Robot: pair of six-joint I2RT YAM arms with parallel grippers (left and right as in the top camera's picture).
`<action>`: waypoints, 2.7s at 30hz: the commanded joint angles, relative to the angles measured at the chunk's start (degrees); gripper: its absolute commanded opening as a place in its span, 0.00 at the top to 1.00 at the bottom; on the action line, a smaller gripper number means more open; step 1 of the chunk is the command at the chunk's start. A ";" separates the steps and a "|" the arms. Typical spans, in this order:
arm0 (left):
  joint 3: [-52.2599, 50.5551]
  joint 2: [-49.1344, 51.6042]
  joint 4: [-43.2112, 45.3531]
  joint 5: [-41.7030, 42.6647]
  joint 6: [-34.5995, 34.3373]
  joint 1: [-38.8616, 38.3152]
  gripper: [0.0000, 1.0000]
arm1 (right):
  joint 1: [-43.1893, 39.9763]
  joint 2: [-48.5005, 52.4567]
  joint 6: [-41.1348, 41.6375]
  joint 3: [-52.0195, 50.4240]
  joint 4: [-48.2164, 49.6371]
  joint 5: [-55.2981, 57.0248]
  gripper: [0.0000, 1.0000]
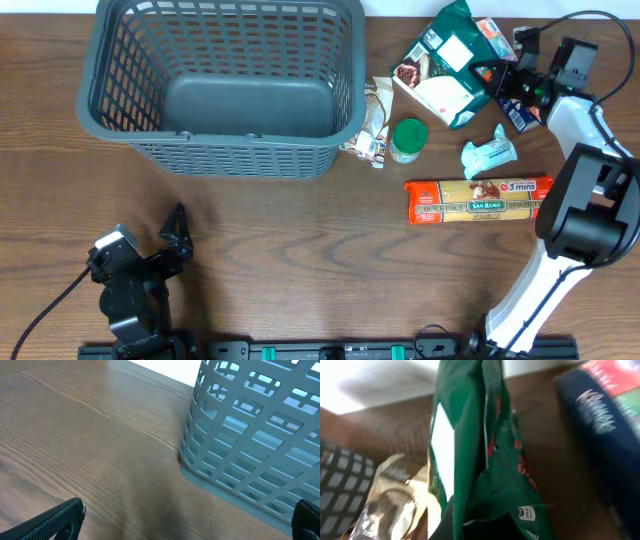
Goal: Pack container
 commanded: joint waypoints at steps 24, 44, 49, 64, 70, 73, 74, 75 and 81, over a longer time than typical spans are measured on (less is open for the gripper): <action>-1.20 -0.35 -0.13 0.15 -0.35 -0.24 0.01 | 20.11 -14.78 -27.82 2.16 -31.63 25.20 0.99; -1.20 -0.35 -0.13 0.17 -0.35 -0.24 0.01 | 23.87 -12.94 -22.49 0.04 -33.20 33.97 0.48; -1.22 -0.35 -0.13 0.17 -0.35 -0.24 0.01 | 23.87 -10.38 -18.62 -0.07 -33.16 34.95 0.47; -1.22 -0.35 -0.13 0.15 -0.35 -0.24 0.01 | 24.35 -2.40 -9.44 -0.07 -32.59 43.69 0.86; -1.20 -0.35 -0.13 0.17 -0.35 -0.24 0.01 | 24.39 -0.31 -8.37 -0.07 -32.50 43.71 0.99; -1.20 -0.35 -0.13 0.17 -0.35 -0.24 0.01 | 24.35 -0.70 -8.41 0.81 -33.18 42.23 0.99; -1.20 -0.35 -0.13 0.17 -0.35 -0.24 0.01 | 24.20 -1.01 -8.44 1.70 -33.90 41.75 0.99; -1.20 -0.35 -0.13 0.17 -0.35 -0.24 0.01 | 24.06 -1.44 -8.46 2.80 -34.71 40.81 0.99; -1.20 -0.35 -0.13 0.17 -0.35 -0.24 0.01 | 22.51 -4.50 -9.73 10.69 -38.32 29.75 0.99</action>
